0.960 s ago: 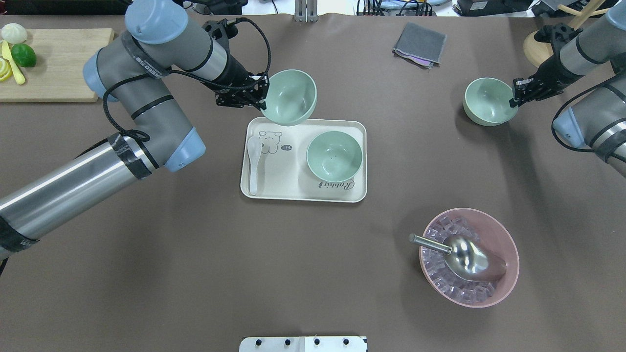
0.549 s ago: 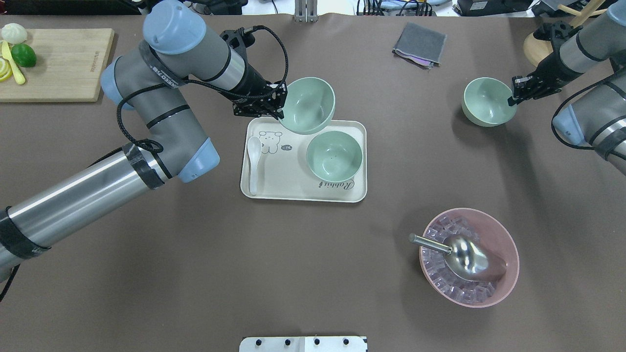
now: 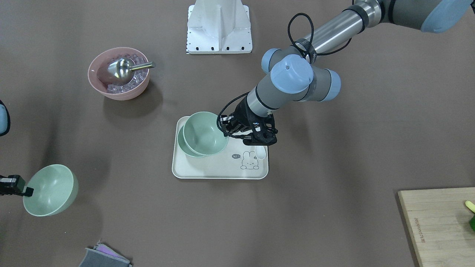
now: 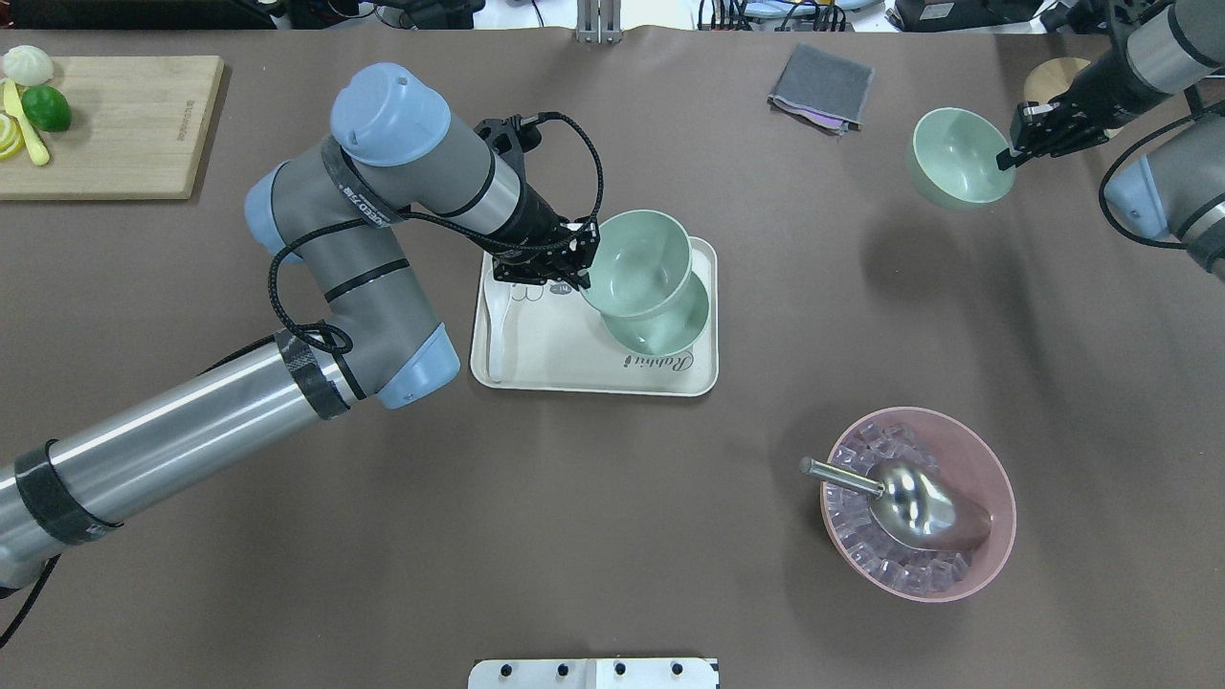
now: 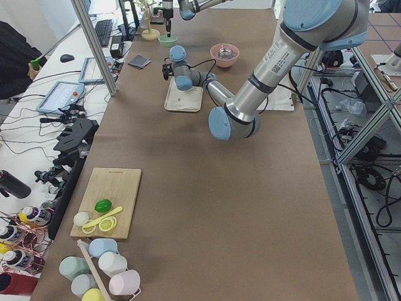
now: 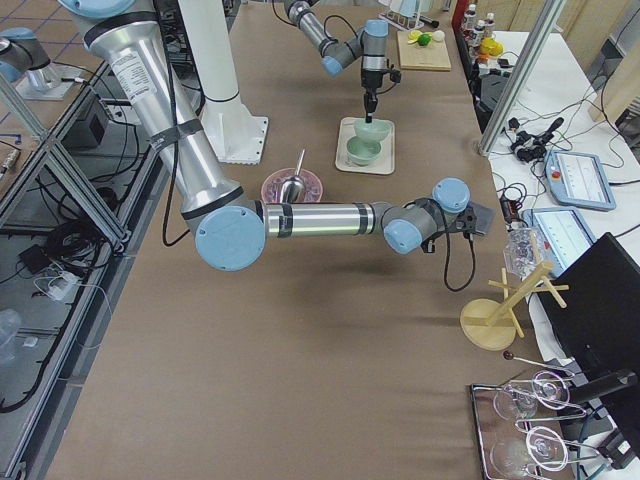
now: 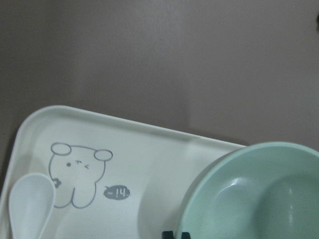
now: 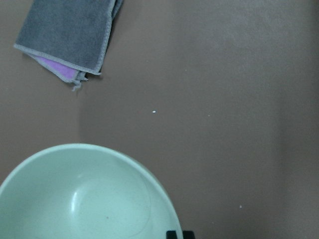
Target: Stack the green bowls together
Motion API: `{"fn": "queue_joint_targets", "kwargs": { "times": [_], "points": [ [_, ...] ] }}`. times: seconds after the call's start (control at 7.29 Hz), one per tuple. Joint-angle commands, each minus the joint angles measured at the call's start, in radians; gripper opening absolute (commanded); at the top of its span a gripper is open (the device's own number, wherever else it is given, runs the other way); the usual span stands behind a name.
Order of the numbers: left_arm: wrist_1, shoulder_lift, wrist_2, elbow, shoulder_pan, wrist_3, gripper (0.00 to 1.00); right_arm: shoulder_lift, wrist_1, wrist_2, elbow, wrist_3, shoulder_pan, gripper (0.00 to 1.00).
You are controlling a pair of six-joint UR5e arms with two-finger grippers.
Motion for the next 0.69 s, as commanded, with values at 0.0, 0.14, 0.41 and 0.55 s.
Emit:
{"fn": "queue_joint_targets", "kwargs": {
  "times": [0.0, 0.14, 0.41, 0.55],
  "points": [
    [-0.011, 0.000, 0.000, 0.001, 0.020, 0.005, 0.00, 0.014, -0.001, 0.020, 0.000, 0.001, 0.013, 0.00],
    [-0.052, 0.000, 0.004, 0.007, 0.028, 0.005, 0.00, 0.014, 0.001, 0.021, 0.000, 0.001, 0.013, 0.00],
    [-0.057, 0.000, 0.008, 0.012, 0.029, 0.005, 0.00, 0.014, 0.001, 0.023, 0.000, 0.001, 0.016, 0.00],
    [-0.072, 0.000, 0.010, 0.012, 0.034, 0.005, 0.00, 0.014, 0.001, 0.023, 0.000, 0.001, 0.016, 0.00]
  ]
}}
